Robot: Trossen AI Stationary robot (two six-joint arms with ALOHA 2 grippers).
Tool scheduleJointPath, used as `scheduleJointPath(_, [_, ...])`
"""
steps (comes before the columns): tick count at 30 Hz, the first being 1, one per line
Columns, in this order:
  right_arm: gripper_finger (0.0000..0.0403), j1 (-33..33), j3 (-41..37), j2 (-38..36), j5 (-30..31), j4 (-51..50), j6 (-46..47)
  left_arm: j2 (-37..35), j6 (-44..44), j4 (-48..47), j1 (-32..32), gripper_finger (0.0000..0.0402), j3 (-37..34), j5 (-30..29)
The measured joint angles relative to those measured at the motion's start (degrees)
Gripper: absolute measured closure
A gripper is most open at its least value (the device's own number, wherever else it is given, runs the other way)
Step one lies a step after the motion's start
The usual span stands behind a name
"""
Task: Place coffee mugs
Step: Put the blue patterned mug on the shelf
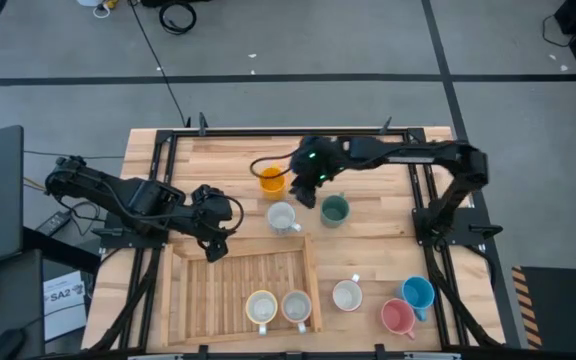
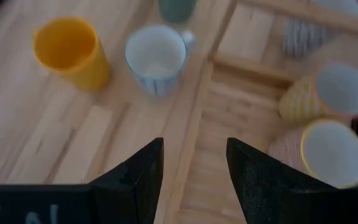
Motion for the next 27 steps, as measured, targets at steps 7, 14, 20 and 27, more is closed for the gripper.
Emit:
scheduleJointPath(7, [0.0269, 0.12, -0.07, -12.25, 4.19, -10.74, -8.76, 0.11, -0.57, 6.55, 4.49, 0.0219, 0.0, -3.31])
scheduleJointPath(14, [0.0269, 0.16, -5.95, -20.71, 7.06, -10.8, -9.99, 0.92, -3.43, 6.81, 13.22, 0.0219, -0.02, -2.16])
scheduleJointPath(20, [0.0269, -0.26, -10.93, -23.2, 7.27, -10.48, -9.97, 4.69, -3.58, 9.27, 19.11, 0.0219, -0.01, 1.84])
scheduleJointPath(27, [0.0269, -0.57, -13.6, -23.12, 7.44, -8.96, -9.99, 11.17, -4.98, 10.82, 21.79, 0.0219, -0.02, 5.04])
